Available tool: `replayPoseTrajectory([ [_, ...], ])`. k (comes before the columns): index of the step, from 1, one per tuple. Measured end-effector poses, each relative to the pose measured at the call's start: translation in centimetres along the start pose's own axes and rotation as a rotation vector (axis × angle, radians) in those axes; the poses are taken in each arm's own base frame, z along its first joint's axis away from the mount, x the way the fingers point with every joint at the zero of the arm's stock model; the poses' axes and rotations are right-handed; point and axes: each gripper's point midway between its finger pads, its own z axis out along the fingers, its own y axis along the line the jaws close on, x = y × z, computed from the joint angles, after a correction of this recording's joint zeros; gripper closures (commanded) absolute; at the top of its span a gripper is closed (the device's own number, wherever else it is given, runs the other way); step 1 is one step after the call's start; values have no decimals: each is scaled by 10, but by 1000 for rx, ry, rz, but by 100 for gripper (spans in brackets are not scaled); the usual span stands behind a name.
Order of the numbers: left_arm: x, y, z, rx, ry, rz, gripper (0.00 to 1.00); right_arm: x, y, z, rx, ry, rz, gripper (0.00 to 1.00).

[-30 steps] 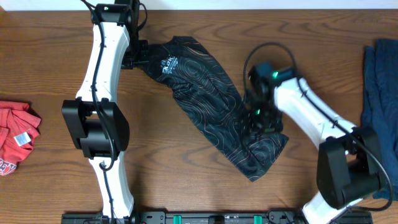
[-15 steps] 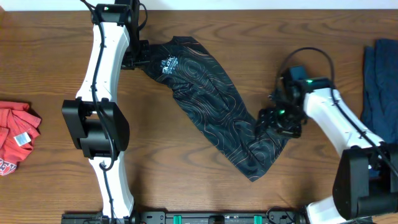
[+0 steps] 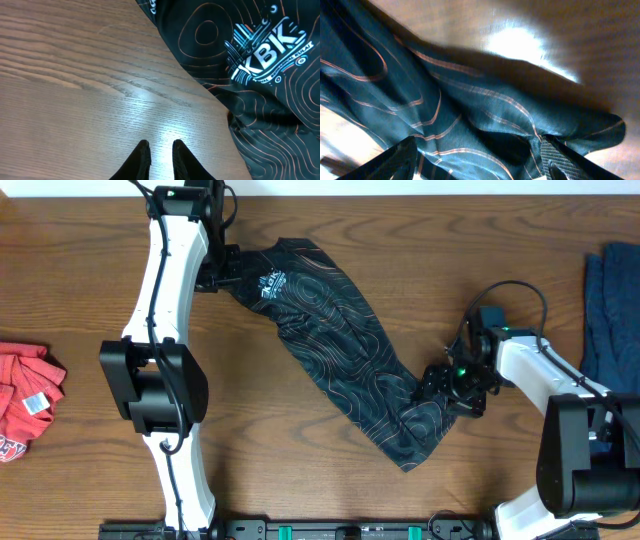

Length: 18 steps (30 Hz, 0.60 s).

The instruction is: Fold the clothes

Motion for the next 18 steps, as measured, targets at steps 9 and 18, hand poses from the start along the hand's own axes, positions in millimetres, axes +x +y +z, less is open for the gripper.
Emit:
replayPoseTrajectory([
  [9, -2, -1, 0, 8, -7, 0, 81, -29, -29, -20, -58, -81, 144, 26],
  [18, -7, -10, 0, 54, -24, -1, 81, -68, -29, -66, -112, -195, 111, 28],
])
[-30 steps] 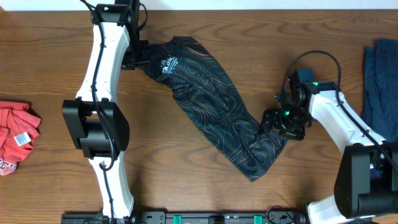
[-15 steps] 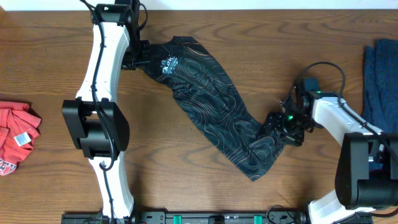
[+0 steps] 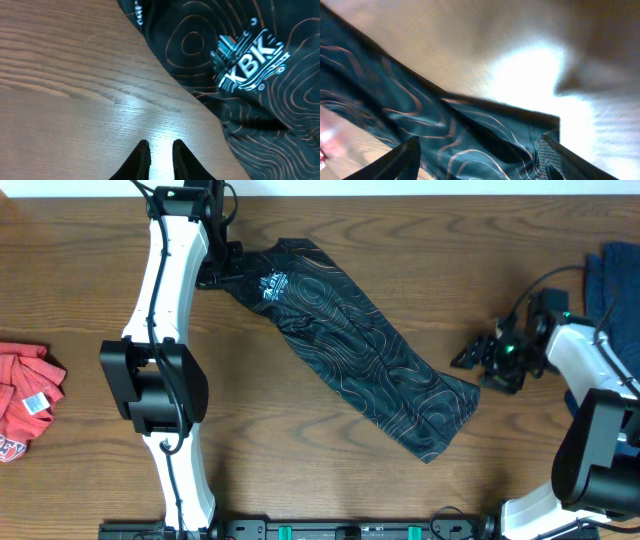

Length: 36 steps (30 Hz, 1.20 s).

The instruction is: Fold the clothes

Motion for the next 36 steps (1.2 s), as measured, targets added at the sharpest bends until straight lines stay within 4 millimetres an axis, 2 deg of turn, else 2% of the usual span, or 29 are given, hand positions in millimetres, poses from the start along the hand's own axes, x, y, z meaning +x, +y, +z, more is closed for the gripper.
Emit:
replayPoseTrajectory([
  [3, 0, -3, 0, 16, 2, 0, 81, -12, 8, -13, -11, -27, -12, 27],
  [6, 1, -4, 0, 23, 4, 0, 81, -3, 2, -14, 22, 7, 13, 26],
  [10, 1, -5, 0, 27, 5, 0, 81, 7, -16, 3, 66, 17, 56, 25],
  [14, 3, -5, 0, 31, 12, 0, 81, 24, -33, 26, 79, 36, 103, 28],
  [17, 3, -6, 0, 33, 14, 0, 81, 27, -31, 29, 57, 36, 119, 32],
  [18, 3, -6, 0, 35, 14, 0, 81, 27, -31, 30, 53, 34, 121, 34],
  [19, 3, -6, 0, 36, 14, 0, 81, 27, -31, 30, 49, 32, 124, 44],
  [20, 3, -6, 0, 36, 14, 0, 81, 27, -30, 31, 45, 28, 125, 56],
  [21, 3, -6, 0, 36, 14, 0, 81, 27, -30, 33, 39, 25, 129, 76],
  [22, 3, -6, 0, 36, 14, 0, 81, 27, -31, 34, 34, 22, 124, 92],
  [23, 3, -6, 0, 36, 14, 0, 81, 28, -32, 37, 32, 20, 128, 99],
  [26, 3, -6, 0, 36, 14, 0, 81, 34, -33, 42, 18, 28, 138, 99],
  [32, 2, -6, 0, 36, 10, 0, 81, 27, -27, 43, -17, 6, 125, 99],
  [34, 2, -6, 0, 36, 10, 0, 81, 24, -25, 40, -13, 17, 131, 99],
  [36, 2, -6, 0, 36, 10, 0, 81, 15, -16, 27, -11, 26, 133, 99],
])
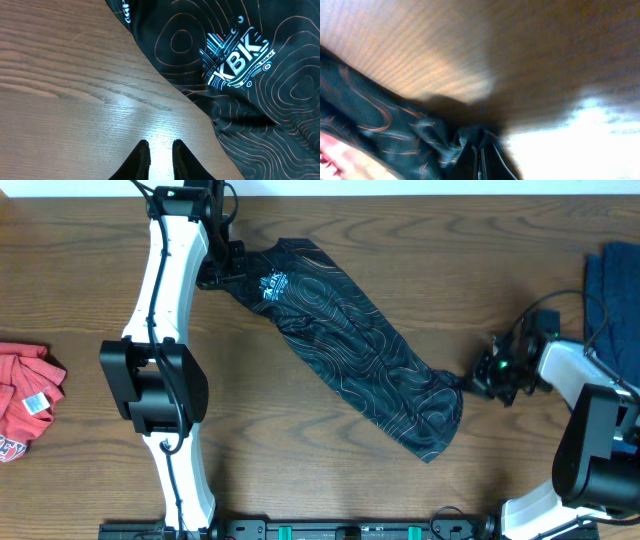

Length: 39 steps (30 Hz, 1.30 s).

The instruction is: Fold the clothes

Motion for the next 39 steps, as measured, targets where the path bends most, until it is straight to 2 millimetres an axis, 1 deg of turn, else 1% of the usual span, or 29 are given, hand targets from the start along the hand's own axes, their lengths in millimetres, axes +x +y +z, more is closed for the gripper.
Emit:
replayPoseTrajectory([
  [2, 0, 0, 0, 1, -1, 0, 81, -18, 20, -24, -11, -27, -26, 99],
  [4, 0, 0, 0, 0, -1, 0, 81, -39, 49, -59, -33, -85, -74, 99],
  [5, -1, 0, 0, 1, -2, 0, 81, -49, 64, -80, -43, -119, -99, 99],
  [6, -1, 0, 0, 1, -3, 0, 81, -56, 77, -98, -55, -151, -126, 99],
  [7, -1, -1, 0, 3, -3, 0, 81, -64, 93, -121, -69, -194, -157, 99],
  [9, -1, -2, 0, 10, -3, 0, 81, -71, 121, -164, -96, -273, -218, 99],
  [10, -1, -2, 0, 14, -4, 0, 81, -72, 129, -177, -105, -297, -239, 99],
  [11, -1, -4, 0, 21, -4, 0, 81, -71, 139, -193, -113, -324, -267, 99],
  [13, -1, -6, 0, 32, -3, 1, 81, -68, 154, -216, -123, -364, -325, 99],
  [16, -1, -7, 0, 39, -3, 1, 80, -59, 172, -241, -129, -409, -431, 99],
  [17, -1, -8, 0, 41, -3, 1, 73, -56, 177, -249, -128, -425, -470, 99],
  [18, -1, -9, 0, 45, -1, 7, 71, -53, 180, -257, -126, -439, -502, 99],
  [20, -1, -14, 0, 68, 0, 6, 69, -45, 189, -274, -115, -474, -569, 99],
  [21, -1, -19, -1, 90, -3, 10, 69, -40, 195, -285, -110, -500, -607, 99],
  [25, -6, -38, -2, 160, -23, 31, 64, -26, 211, -316, -110, -582, -690, 99],
  [29, -5, -57, -4, 218, -26, 53, 64, -18, 225, -352, -127, -703, -751, 99],
  [32, -1, -67, -4, 242, -17, 68, 64, -16, 237, -377, -149, -797, -785, 99],
  [36, 3, -79, -5, 263, -11, 90, 64, -14, 262, -417, -221, -956, -830, 99],
  [39, 6, -88, -5, 269, -11, 107, 64, -7, 279, -440, -303, -1034, -856, 99],
])
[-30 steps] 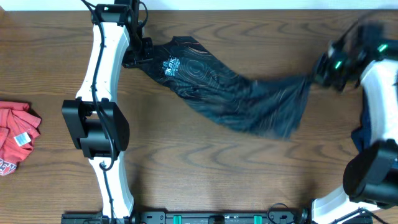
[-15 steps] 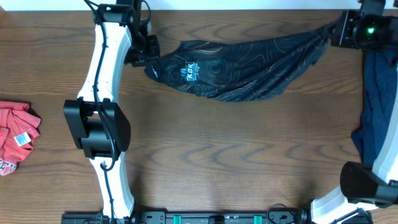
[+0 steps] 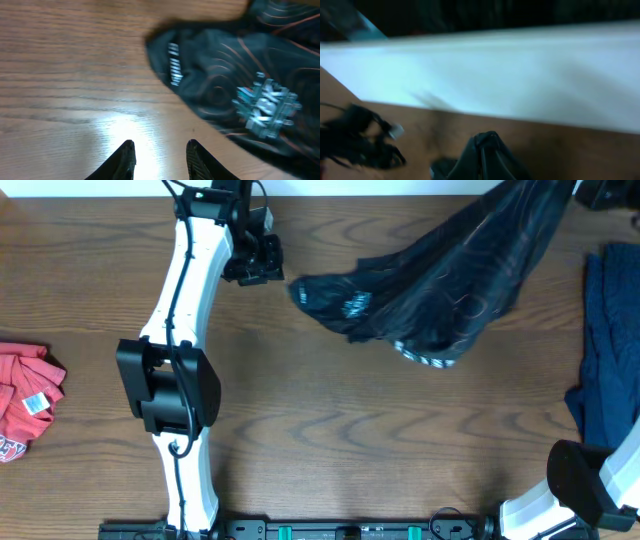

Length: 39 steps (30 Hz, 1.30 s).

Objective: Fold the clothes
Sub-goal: 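Grasp the black shirt's left side with the left gripper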

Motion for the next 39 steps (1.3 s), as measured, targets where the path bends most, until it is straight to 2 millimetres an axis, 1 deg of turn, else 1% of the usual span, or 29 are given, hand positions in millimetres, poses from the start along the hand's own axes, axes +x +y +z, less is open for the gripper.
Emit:
replayPoseTrajectory([
  [2, 0, -7, 2, 5, -3, 16, 64, -8, 7, -2, -32, -28, 4, 99],
  [7, 3, -26, 7, 16, -6, 58, 64, -7, 12, -2, -66, -23, 30, 99],
  [10, 7, -35, 9, 21, 0, 78, 64, -7, 6, -4, -53, -24, 40, 99],
  [14, 10, -45, 17, 30, 2, 98, 65, -6, -14, -10, 3, -20, 63, 99],
  [17, 18, -50, 28, 29, 24, 113, 64, 2, -24, -13, 34, 7, 88, 99],
  [20, 33, -59, 43, 26, 63, 131, 63, 8, -28, -14, 47, 29, 95, 99],
  [23, 45, -75, 59, 35, 75, 154, 51, 10, -28, -14, 48, 39, 89, 99],
  [24, 47, -82, 65, 41, 68, 162, 49, 11, -28, -14, 48, 43, 87, 99],
  [26, 55, -96, 82, 56, 62, 187, 40, 14, -28, -14, 49, 52, 87, 99],
  [29, 68, -115, 103, 82, 55, 208, 37, 20, -28, -14, 51, 75, 90, 99],
  [31, 74, -124, 112, 96, 51, 207, 37, 23, -28, -15, 52, 88, 88, 99],
  [35, 70, -137, 119, 128, 9, 183, 36, 23, -28, -15, 51, 90, 80, 99],
  [39, 65, -139, 127, 146, -23, 160, 36, 24, -28, -15, 51, 94, 77, 99],
])
